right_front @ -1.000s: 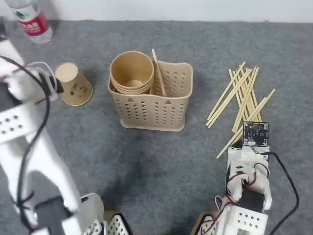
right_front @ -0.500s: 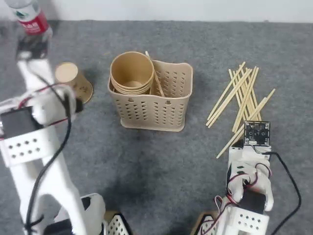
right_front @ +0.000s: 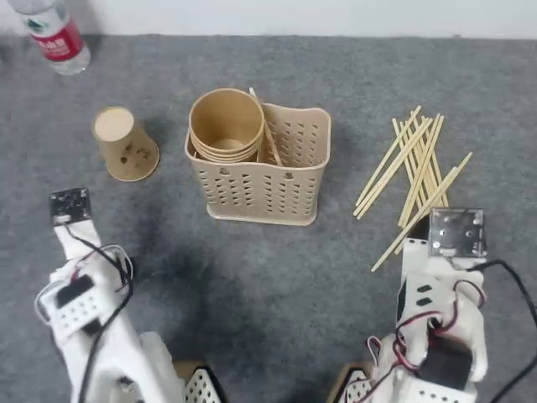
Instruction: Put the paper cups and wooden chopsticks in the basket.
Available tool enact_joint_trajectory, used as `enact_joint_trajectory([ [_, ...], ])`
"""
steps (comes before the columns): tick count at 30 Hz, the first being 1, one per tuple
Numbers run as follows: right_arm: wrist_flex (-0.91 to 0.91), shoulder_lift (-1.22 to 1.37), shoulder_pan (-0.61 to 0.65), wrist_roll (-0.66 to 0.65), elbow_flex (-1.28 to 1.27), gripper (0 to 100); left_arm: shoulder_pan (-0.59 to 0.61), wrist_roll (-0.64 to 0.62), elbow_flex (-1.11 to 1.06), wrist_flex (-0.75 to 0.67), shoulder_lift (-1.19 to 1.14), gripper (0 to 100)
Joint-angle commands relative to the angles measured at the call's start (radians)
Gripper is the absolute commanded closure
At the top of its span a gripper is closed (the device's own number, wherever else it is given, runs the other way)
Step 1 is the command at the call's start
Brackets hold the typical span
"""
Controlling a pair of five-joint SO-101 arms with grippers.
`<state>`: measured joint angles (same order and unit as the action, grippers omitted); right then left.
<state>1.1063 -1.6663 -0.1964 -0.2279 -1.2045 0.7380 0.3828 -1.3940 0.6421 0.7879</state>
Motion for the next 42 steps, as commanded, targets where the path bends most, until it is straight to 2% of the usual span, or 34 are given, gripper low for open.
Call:
enact_joint_trajectory([
  [1,0.021,0.194,0.007,0.078,0.187,80.8,-0.002,-0.029,-0.061,-0.025,0.135,78],
  [4,-0.03,0.423,0.007,0.143,0.249,80.8,-0.028,-0.014,-0.11,-0.026,0.212,78],
  [10,-0.249,0.954,-0.001,0.236,0.347,81.1,-0.06,0.026,-0.177,0.018,0.359,78],
  [12,-0.291,1.133,-0.002,0.262,0.416,83.9,-0.06,0.026,-0.199,0.018,0.405,78],
  [16,-0.285,1.474,-0.027,0.285,0.612,90.9,-0.061,0.026,-0.228,0.052,0.489,78],
  [22,-0.217,1.837,-0.082,0.292,0.899,88.3,-0.087,0.028,-0.265,0.097,0.603,78],
  [27,-0.179,1.957,-0.082,0.293,1.019,88.3,-0.087,0.028,-0.282,0.132,0.672,78],
  [37,-0.211,1.994,-0.081,0.292,1.039,88.3,-0.087,0.028,-0.294,0.15,0.713,78],
  [42,-0.16,2.035,-0.081,0.285,1.091,90.3,-0.087,0.028,-0.294,0.152,0.713,78],
])
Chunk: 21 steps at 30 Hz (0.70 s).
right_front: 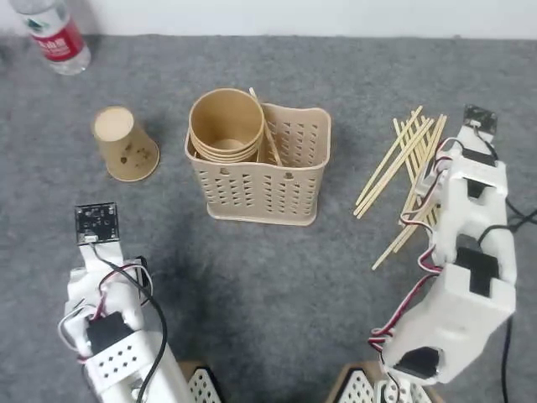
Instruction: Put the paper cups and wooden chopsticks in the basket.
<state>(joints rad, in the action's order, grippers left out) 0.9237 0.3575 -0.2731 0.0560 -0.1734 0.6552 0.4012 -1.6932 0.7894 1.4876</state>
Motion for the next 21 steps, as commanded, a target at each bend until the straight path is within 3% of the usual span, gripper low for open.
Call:
enact_joint_trajectory([
  [1,0.033,0.018,-0.004,0.002,0.071,91.8,-0.005,0.009,0.005,0.005,0.014,78],
  [8,0.038,0.028,-0.004,0.002,0.075,99.1,-0.005,0.009,0.005,0.005,0.014,78],
  [21,0.094,0.013,-0.008,0.003,0.077,99.1,-0.006,0.009,0.005,0.005,0.014,79],
])
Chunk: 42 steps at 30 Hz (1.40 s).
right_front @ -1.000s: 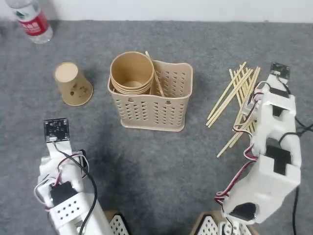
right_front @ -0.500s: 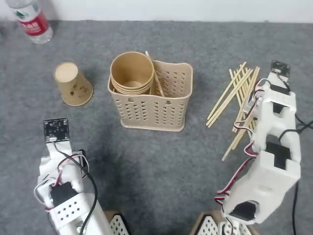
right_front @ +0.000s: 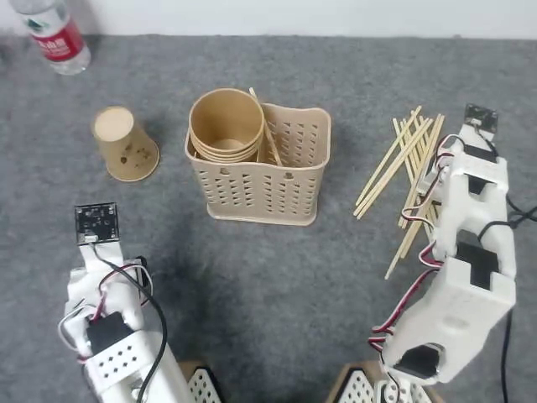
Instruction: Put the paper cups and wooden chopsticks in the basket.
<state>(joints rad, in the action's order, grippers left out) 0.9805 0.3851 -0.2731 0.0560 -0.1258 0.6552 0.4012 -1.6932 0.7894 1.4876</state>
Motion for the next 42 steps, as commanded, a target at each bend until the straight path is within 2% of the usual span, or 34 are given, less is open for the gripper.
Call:
enact_joint_trajectory([
  [1,0.045,-0.036,-0.008,0.005,0.029,99.1,-0.006,0.009,0.005,0.005,0.014,79],
  [13,0.231,-0.542,0.042,0.002,0.023,99.1,-0.028,0.009,0.004,0.005,0.014,79],
  [19,0.271,-0.687,0.054,-0.043,0.009,99.1,-0.028,0.009,0.004,0.005,0.014,79],
  [23,0.188,-0.644,0.058,-0.054,-0.106,95.7,-0.028,0.009,0.004,0.005,0.014,79],
  [27,0.053,-0.526,0.059,-0.051,-0.227,80.1,-0.028,0.009,0.004,0.005,0.014,79],
  [33,-0.039,-0.323,0.064,-0.049,-0.215,82.0,-0.028,0.009,0.004,0.005,0.014,79],
  [42,-0.041,-0.127,0.088,-0.054,-0.077,81.9,-0.028,0.009,0.004,0.005,0.014,79],
])
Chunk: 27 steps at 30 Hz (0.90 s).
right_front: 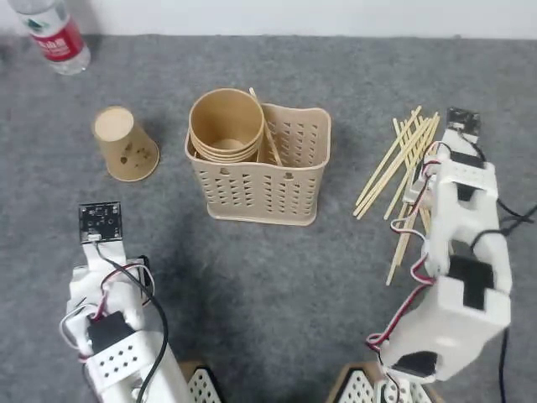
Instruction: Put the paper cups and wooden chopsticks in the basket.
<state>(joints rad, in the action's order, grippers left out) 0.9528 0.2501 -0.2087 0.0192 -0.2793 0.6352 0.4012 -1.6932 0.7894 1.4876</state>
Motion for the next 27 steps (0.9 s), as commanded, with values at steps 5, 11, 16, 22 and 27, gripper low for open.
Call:
enact_joint_trajectory([
  [5,-0.013,0.068,0.047,-0.02,0.12,82.0,-0.008,0.009,0.004,0.005,0.014,79],
  [11,0.007,0.108,0.041,-0.028,0.15,83.0,-0.008,0.009,0.004,0.005,0.014,79],
  [16,0.016,0.11,0.033,-0.078,0.15,98.3,-0.008,0.009,0.004,0.005,0.014,79],
  [22,0.016,0.11,0.019,-0.078,0.147,99.1,-0.008,0.009,0.004,0.005,0.014,79],
  [27,0.018,0.107,0.016,-0.078,0.147,99.1,-0.008,0.009,0.004,0.005,0.014,79],
])
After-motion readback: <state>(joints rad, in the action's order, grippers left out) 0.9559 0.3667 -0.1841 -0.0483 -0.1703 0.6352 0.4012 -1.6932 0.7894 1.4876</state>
